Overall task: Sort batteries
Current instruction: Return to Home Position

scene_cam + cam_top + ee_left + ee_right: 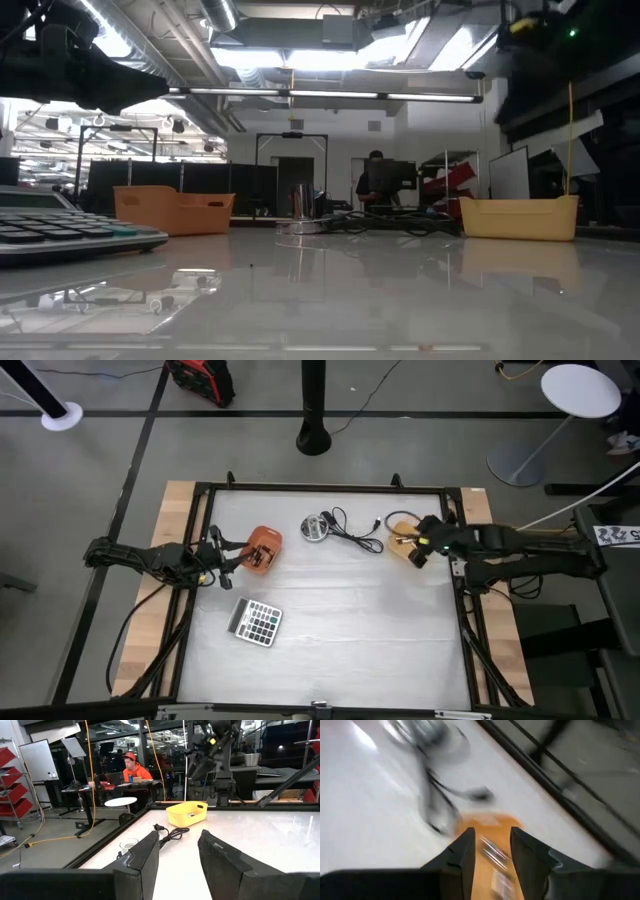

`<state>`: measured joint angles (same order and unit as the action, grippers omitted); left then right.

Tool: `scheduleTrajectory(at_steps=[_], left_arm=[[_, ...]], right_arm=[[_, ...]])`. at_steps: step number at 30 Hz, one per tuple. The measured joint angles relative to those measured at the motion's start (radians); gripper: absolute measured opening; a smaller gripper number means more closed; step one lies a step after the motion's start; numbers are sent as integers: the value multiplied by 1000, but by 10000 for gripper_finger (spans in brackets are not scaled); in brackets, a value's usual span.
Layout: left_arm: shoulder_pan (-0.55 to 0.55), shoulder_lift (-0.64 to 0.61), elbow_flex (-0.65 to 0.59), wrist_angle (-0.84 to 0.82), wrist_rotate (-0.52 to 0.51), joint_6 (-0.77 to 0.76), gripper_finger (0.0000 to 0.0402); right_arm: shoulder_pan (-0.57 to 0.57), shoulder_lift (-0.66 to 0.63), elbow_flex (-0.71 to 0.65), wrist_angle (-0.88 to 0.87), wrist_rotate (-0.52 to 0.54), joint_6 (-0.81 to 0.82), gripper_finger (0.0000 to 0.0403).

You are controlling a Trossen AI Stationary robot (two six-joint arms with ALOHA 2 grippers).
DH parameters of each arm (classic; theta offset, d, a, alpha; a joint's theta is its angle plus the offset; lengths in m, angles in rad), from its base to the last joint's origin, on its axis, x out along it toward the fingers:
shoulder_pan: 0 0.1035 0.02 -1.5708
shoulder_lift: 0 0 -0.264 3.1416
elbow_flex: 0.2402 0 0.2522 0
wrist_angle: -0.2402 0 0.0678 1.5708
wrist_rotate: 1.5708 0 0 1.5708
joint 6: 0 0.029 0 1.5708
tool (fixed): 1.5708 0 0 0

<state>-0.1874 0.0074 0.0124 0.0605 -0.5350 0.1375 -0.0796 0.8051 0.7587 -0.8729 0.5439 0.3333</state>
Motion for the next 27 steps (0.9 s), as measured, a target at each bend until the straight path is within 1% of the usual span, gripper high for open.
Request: scheduleTrajectory(at_steps=[2, 7, 8, 10, 13, 17, 22, 27], left_arm=[[0, 0, 0, 0, 0, 0, 130], [0, 0, 0, 0, 0, 0, 130], [0, 0, 0, 0, 0, 0, 130], [0, 0, 0, 0, 0, 0, 130], [0, 0, 0, 0, 0, 0, 130], [0, 0, 0, 0, 0, 0, 130], [0, 0, 0, 0, 0, 0, 130], [0, 0, 0, 0, 0, 0, 130]], right_arm=[[24, -64, -58, 160, -69, -33, 120], [117, -184, -246, 580, -358, -184, 120], [135, -198, -278, 649, -403, -189, 120], [163, -219, -331, 738, -453, -193, 120], [191, -253, -368, 749, -458, -193, 120], [198, -330, -374, 669, -457, -194, 120], [198, -488, -375, 610, -432, -215, 120], [198, -615, -375, 602, -415, -216, 120]])
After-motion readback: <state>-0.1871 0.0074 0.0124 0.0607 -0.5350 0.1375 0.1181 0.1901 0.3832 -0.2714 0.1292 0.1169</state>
